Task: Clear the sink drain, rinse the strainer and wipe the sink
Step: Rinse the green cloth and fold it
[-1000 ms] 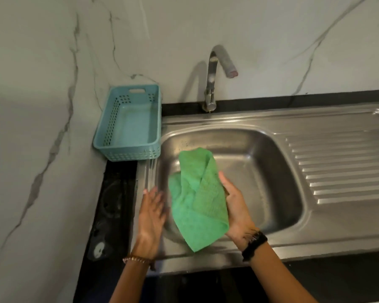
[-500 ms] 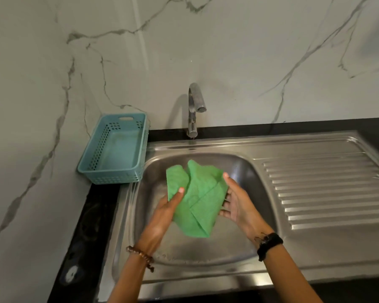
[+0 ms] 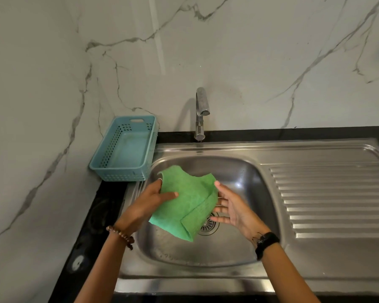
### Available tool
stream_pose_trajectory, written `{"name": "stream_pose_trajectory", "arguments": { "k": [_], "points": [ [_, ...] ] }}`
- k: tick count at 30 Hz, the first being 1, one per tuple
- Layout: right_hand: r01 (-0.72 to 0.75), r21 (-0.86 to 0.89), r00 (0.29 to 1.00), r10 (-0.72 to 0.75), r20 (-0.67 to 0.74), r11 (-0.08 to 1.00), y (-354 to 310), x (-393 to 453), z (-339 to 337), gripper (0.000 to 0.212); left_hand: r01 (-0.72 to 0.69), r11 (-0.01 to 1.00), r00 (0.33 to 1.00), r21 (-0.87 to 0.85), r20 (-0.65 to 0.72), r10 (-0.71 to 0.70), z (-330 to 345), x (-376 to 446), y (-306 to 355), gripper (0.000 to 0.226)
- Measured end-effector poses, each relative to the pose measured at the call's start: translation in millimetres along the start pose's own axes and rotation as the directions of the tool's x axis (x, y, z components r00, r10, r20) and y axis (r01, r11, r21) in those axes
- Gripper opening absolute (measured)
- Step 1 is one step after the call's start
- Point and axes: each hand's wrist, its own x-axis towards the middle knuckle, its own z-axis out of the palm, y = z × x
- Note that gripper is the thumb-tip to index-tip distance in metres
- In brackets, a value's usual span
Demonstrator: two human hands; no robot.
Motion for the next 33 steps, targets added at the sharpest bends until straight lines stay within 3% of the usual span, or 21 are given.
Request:
{"name": "stream_pose_trajectory", "arguments": {
  "k": [4, 10, 13, 15, 18, 20, 22, 25, 27, 33],
  "points": [
    [0.056, -0.095, 0.997, -0.061, -0.048, 0.994, -3, 7, 0, 0.019, -0.014, 1.000, 0.996, -0.012, 0.087, 0.015, -1, -1, 5, 0.031],
    [0.142, -0.107, 0.989, -0.146, -0.023, 0.984, -29, 2, -13, 0.031, -0.046, 0.999, 0.999, -0.008, 0.018, 0.046, -11, 1, 16, 0.034],
    [0.311, -0.152, 0.949, -0.314, 0.004, 0.938, -50, -9, -13, 0.028, -0.218, 0.975, 0.974, -0.052, -0.077, 0.214, -10, -2, 28, 0.031],
    [0.434, -0.153, 0.899, -0.438, 0.003, 0.888, -65, -18, -12, 0.026, -0.379, 0.920, 0.921, -0.100, -0.137, 0.364, -11, -9, 38, 0.034],
    [0.550, -0.177, 0.829, -0.560, -0.007, 0.816, -78, -27, -7, 0.039, -0.502, 0.847, 0.865, -0.175, -0.122, 0.487, -11, -14, 49, 0.037],
    [0.588, -0.214, 0.793, -0.608, -0.037, 0.780, -79, -28, -2, 0.039, -0.474, 0.864, 0.880, -0.169, -0.121, 0.459, -8, -12, 52, 0.038],
    [0.591, -0.224, 0.781, -0.619, -0.082, 0.775, -75, -24, 2, 0.025, -0.398, 0.908, 0.913, -0.130, -0.158, 0.377, -7, -9, 51, 0.038],
    [0.523, -0.209, 0.815, -0.557, -0.160, 0.826, -67, -16, 6, 0.014, -0.233, 0.972, 0.946, 0.041, -0.223, 0.237, -10, -7, 41, 0.034],
    [0.458, -0.216, 0.852, -0.495, -0.170, 0.862, -63, -12, 10, 0.014, -0.117, 0.991, 0.965, 0.065, -0.229, 0.129, -12, -5, 32, 0.027],
    [0.144, -0.073, 0.978, -0.153, -0.141, 0.987, -54, 6, 30, 0.026, -0.007, 0.956, 0.947, -0.293, -0.310, -0.088, -29, -6, 9, 0.037]
  ]
}}
